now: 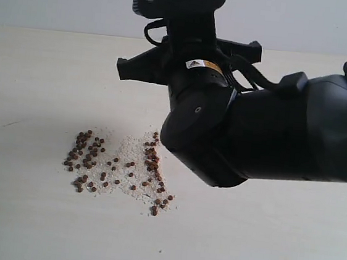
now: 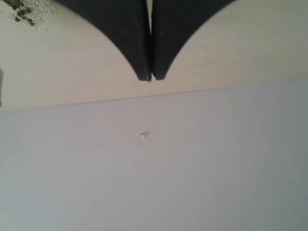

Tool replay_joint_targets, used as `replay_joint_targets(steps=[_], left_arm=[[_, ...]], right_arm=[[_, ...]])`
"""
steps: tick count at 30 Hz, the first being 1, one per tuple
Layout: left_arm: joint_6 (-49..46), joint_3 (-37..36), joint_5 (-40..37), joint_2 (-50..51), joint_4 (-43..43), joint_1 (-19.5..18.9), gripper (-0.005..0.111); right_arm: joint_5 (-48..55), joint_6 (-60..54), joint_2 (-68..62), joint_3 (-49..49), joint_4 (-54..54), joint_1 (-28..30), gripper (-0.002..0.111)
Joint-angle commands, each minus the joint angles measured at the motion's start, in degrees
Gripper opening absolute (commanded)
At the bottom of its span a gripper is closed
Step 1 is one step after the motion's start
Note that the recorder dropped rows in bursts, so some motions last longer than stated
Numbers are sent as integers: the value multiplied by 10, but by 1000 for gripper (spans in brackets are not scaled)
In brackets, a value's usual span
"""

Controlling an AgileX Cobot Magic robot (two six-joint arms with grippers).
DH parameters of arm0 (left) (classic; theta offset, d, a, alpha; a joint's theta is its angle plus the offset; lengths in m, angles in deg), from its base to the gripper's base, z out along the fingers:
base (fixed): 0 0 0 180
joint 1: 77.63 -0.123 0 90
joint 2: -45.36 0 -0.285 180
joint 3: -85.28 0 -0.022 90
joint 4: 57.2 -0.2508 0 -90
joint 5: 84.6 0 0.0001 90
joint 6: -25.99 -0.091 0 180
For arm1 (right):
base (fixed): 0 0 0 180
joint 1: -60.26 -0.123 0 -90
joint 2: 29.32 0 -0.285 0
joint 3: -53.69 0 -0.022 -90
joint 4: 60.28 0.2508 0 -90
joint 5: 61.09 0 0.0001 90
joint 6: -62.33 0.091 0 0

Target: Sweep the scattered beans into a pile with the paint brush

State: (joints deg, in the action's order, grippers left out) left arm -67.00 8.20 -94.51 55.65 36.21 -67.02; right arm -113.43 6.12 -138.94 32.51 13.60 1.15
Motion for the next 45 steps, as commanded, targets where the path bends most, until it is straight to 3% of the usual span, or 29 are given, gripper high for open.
replay_joint_targets(steps=[1, 4, 9, 15, 23, 36, 41, 45], left_arm=[[0, -1, 1, -3, -1, 4, 0], [0, -1, 1, -3, -1, 4, 0], [0, -1, 1, -3, -1, 4, 0], [0, -1, 1, -3, -1, 4, 0], [0, -1, 1, -3, -1, 4, 0], [0, -1, 1, -3, -1, 4, 0], [0, -1, 1, -3, -1, 4, 0], [0, -1, 1, -3, -1, 4, 0]], right_arm=[[51, -80, -22, 4, -120, 37, 0], [122, -15, -61, 4, -319, 78, 0], [130, 176, -106, 4, -634, 135, 0], [151, 191, -151, 4, -708, 162, 0], [180, 442, -162, 4, -923, 162, 0], [207, 554, -87, 4, -962, 161, 0], [201, 493, -40, 4, -815, 161, 0], [173, 525, -21, 4, -573, 155, 0]])
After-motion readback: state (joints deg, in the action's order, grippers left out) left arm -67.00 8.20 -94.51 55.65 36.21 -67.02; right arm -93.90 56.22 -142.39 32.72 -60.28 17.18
